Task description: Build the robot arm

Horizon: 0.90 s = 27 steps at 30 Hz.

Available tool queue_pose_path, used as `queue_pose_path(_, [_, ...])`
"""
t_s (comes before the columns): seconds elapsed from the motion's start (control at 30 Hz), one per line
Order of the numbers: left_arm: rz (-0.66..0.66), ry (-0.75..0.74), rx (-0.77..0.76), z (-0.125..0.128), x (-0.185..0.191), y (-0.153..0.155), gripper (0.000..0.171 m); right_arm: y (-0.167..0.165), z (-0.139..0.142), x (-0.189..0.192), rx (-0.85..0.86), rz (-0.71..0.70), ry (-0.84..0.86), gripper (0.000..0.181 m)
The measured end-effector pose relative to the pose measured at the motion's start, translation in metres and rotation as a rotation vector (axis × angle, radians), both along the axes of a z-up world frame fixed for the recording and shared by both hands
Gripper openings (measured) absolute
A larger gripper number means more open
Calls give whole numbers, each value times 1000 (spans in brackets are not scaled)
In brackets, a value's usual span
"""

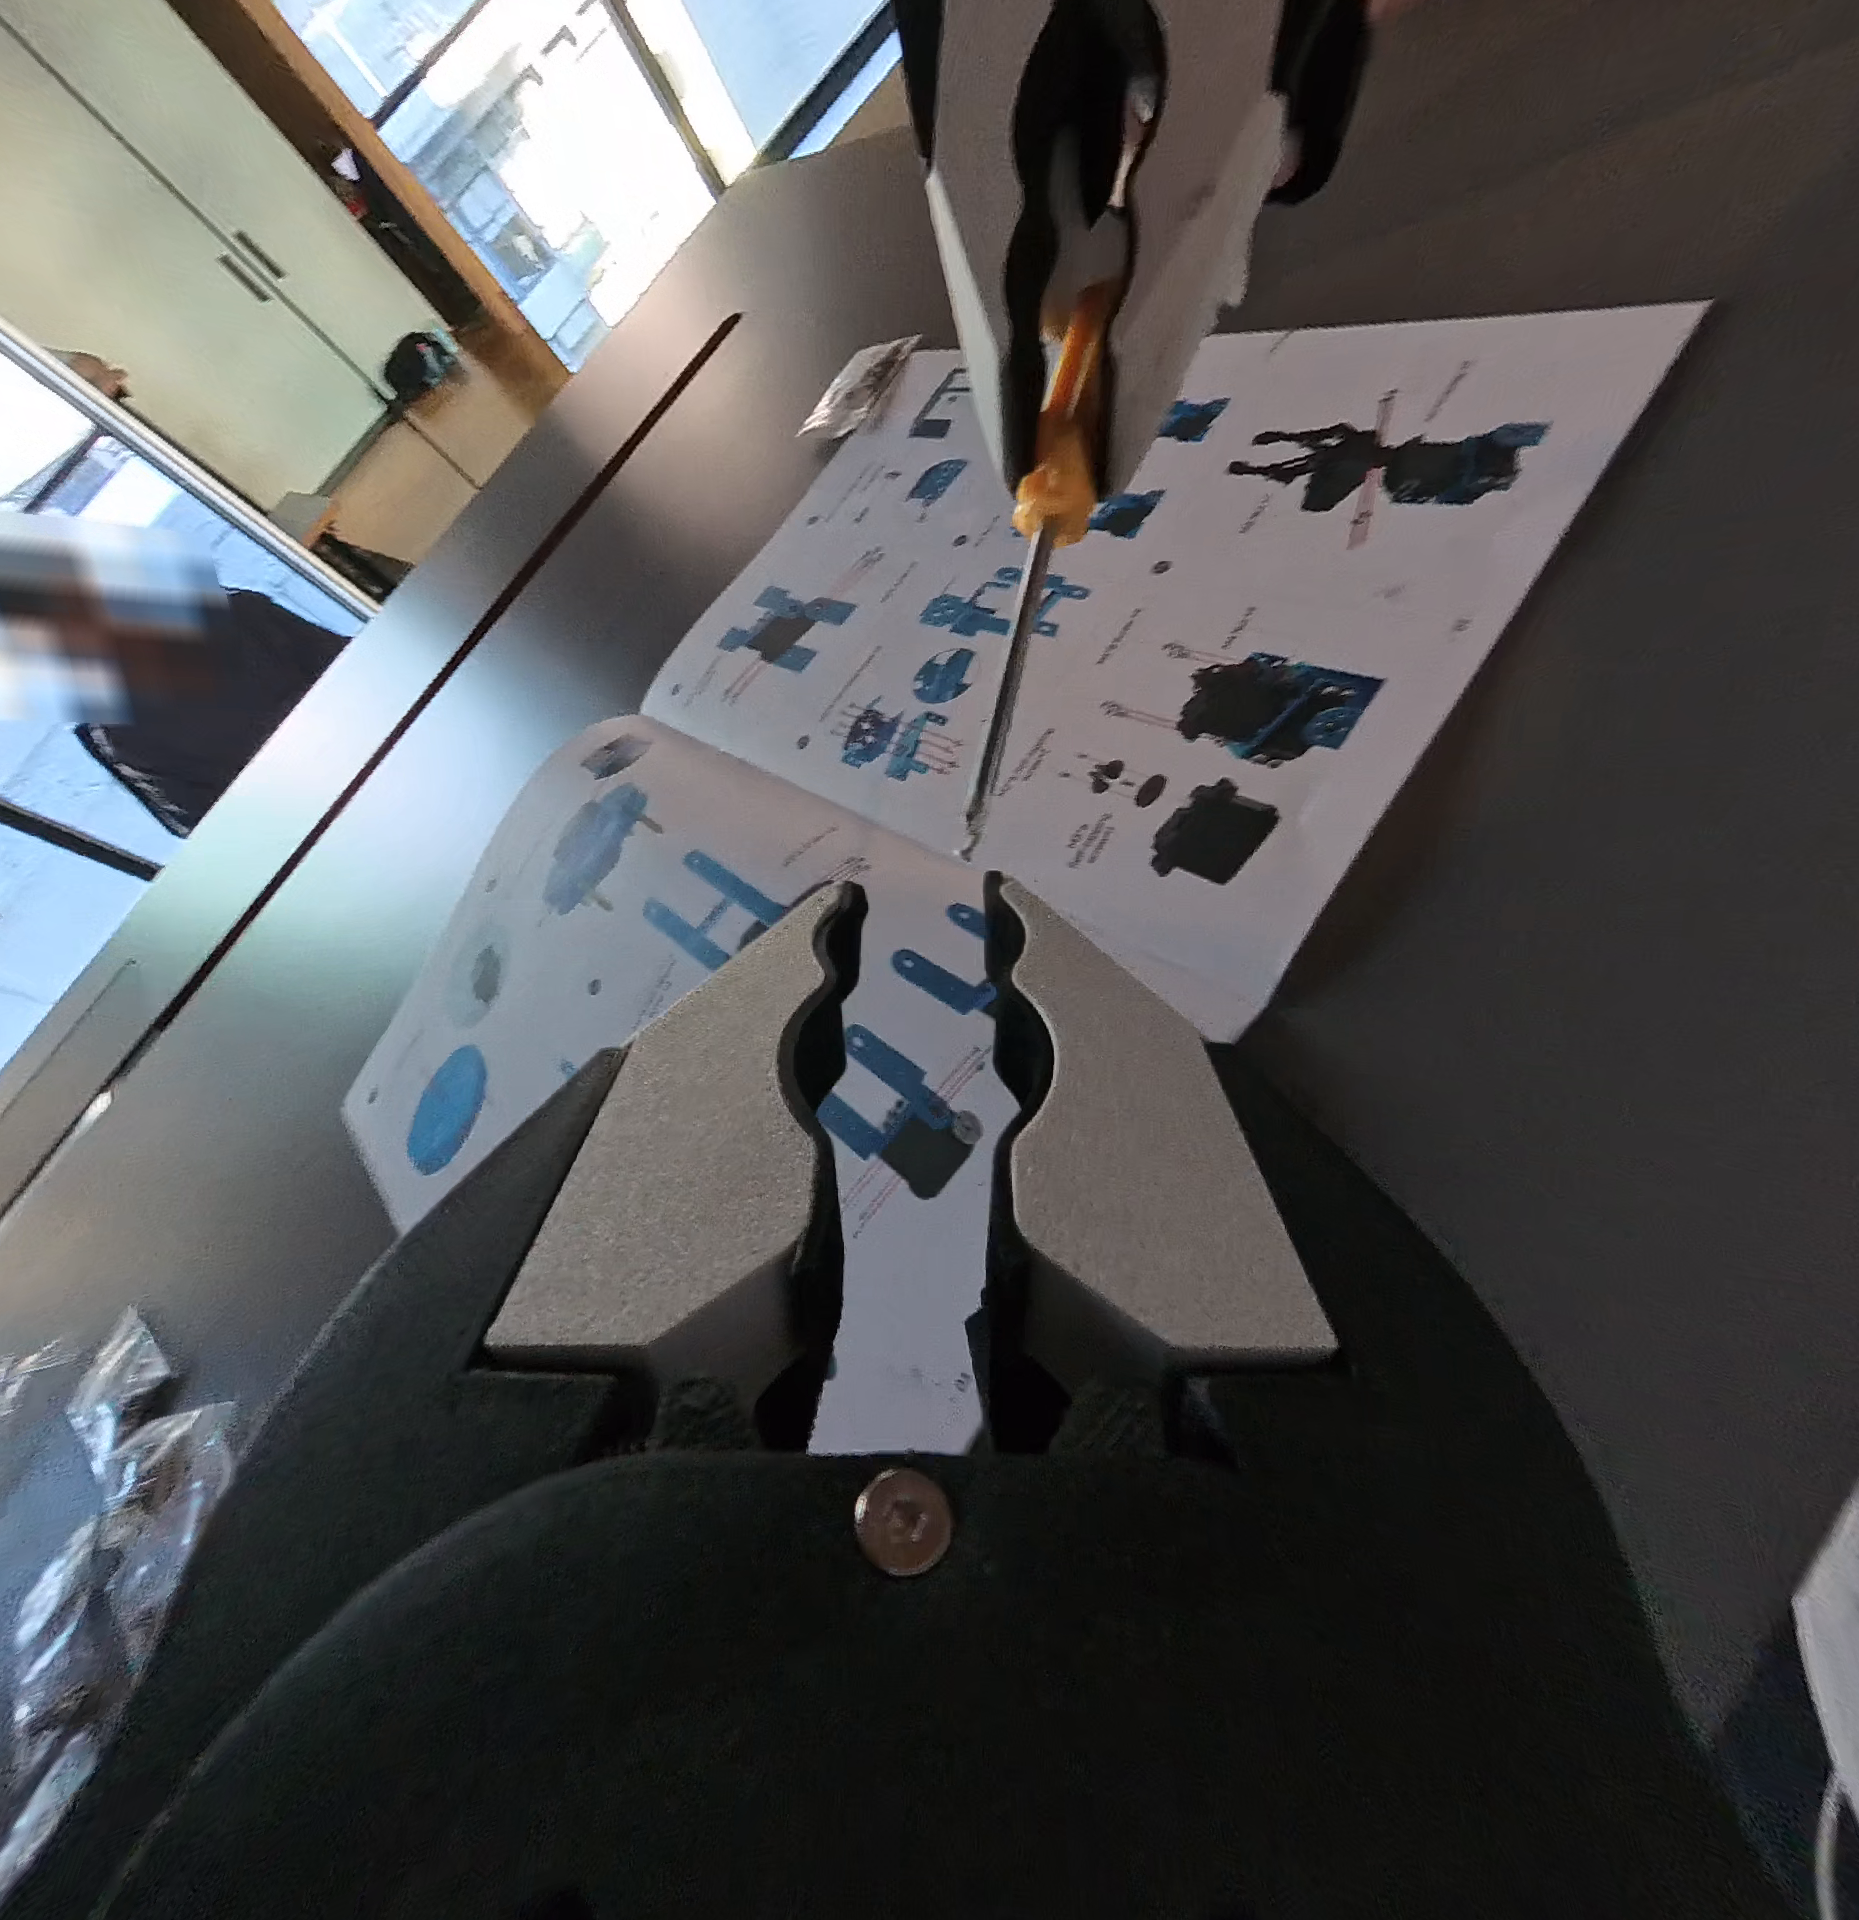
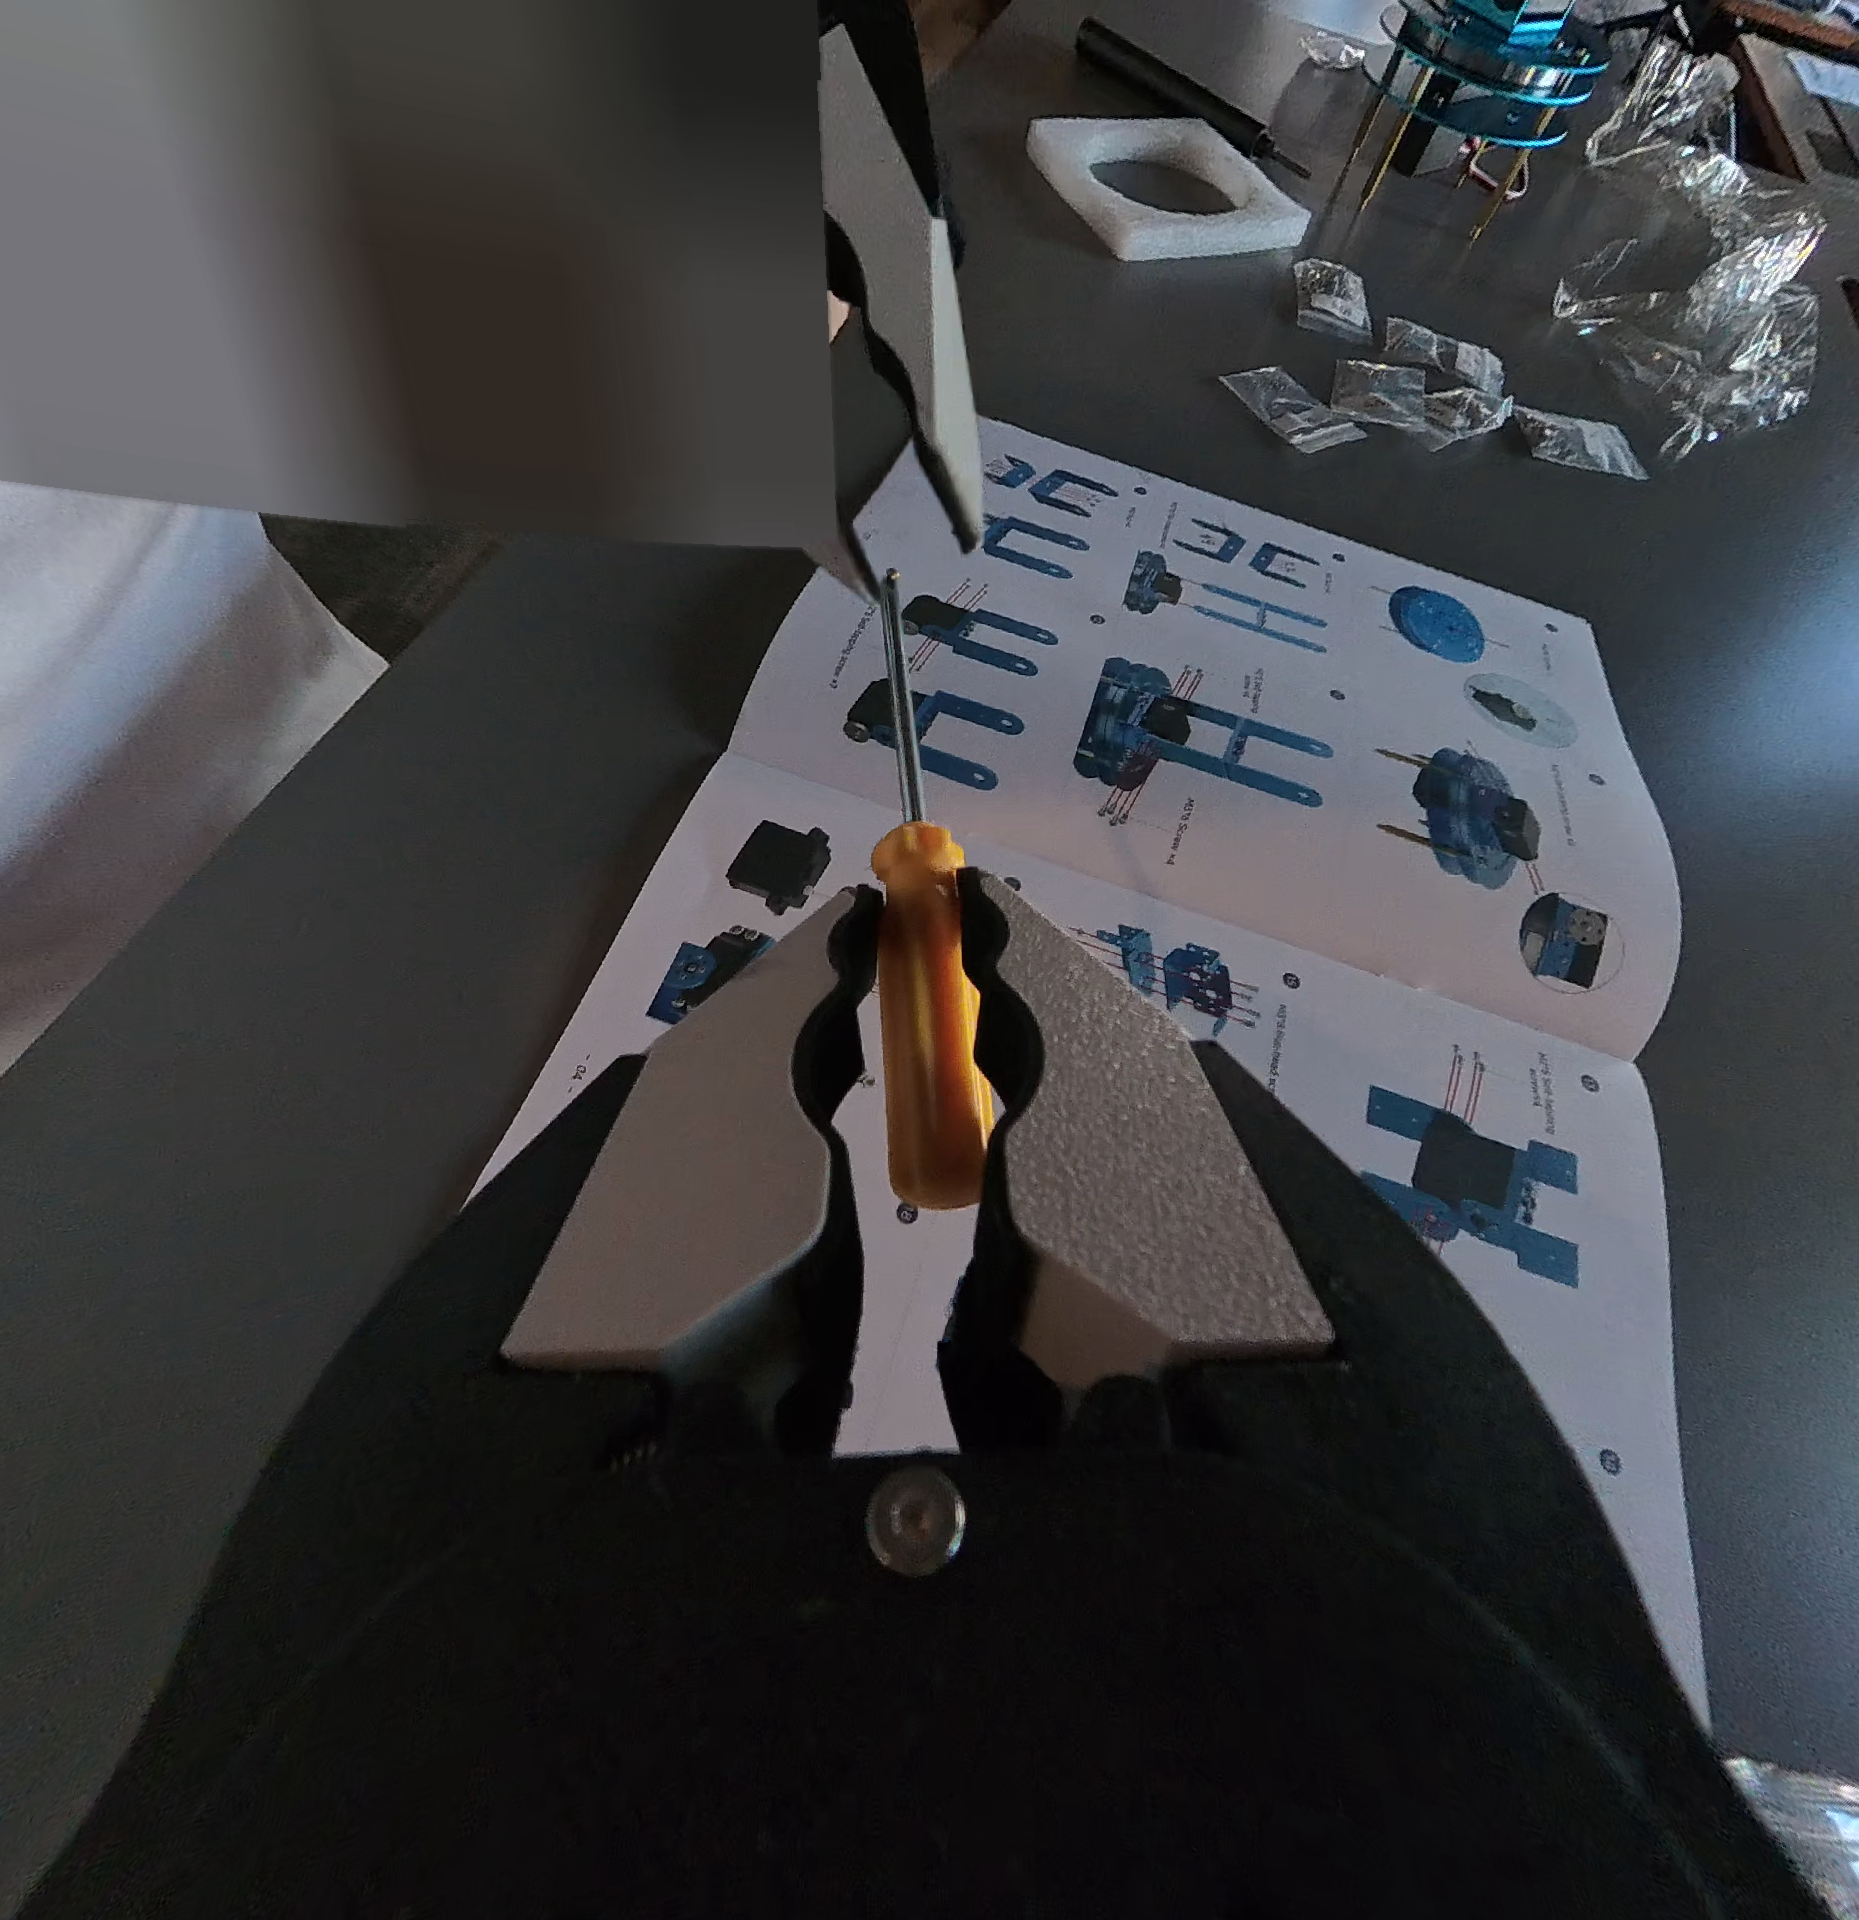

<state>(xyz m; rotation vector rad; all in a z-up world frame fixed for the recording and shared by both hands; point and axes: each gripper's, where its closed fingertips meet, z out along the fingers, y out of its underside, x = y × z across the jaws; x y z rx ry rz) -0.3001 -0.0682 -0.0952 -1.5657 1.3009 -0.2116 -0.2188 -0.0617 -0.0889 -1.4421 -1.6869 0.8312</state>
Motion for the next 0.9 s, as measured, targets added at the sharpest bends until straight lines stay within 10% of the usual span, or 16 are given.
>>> queue_pose_path(0.7, [-26, 20, -38, -8, 21, -2, 1, 5, -7, 11, -15, -11, -23, 14])
queue_pose_path(0.9, [81, -336, -286, 11, 9, 6, 1, 16, 16, 8, -12, -92, 114, 14])
